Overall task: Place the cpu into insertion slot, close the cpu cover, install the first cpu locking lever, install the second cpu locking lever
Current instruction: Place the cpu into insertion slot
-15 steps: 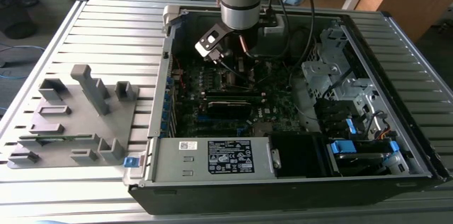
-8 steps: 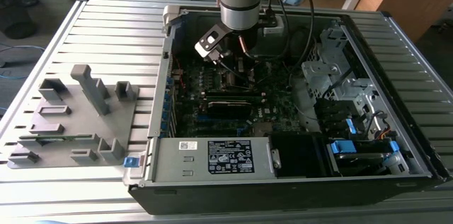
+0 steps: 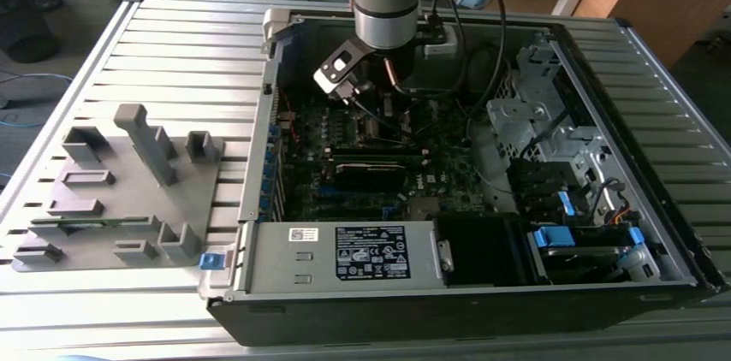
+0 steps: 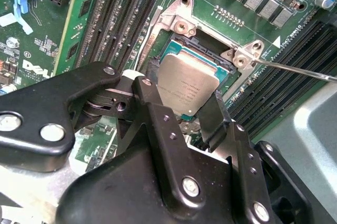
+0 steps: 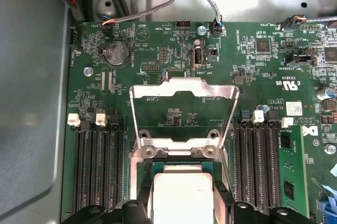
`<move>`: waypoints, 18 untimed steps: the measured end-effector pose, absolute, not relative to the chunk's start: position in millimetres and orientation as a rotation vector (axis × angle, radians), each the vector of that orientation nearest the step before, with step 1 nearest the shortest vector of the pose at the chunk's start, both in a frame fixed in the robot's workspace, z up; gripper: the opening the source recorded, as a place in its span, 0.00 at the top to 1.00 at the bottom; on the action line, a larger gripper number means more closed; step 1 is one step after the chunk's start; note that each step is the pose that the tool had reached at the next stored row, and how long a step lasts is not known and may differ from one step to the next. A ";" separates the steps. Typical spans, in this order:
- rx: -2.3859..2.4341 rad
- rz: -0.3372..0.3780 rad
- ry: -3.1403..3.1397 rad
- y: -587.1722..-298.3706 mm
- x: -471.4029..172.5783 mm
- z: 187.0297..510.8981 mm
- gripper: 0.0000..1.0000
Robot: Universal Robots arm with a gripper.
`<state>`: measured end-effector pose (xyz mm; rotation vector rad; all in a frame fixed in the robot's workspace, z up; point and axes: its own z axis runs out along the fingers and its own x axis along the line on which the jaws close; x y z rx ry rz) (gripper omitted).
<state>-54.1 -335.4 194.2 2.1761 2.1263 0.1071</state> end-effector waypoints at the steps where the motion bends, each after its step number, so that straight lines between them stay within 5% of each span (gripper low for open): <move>1: 2.176 0.108 2.126 -335.4 -54.2 194.2 0.46; 18: 2.177 0.109 2.125 -334.1 -55.7 192.8 0.46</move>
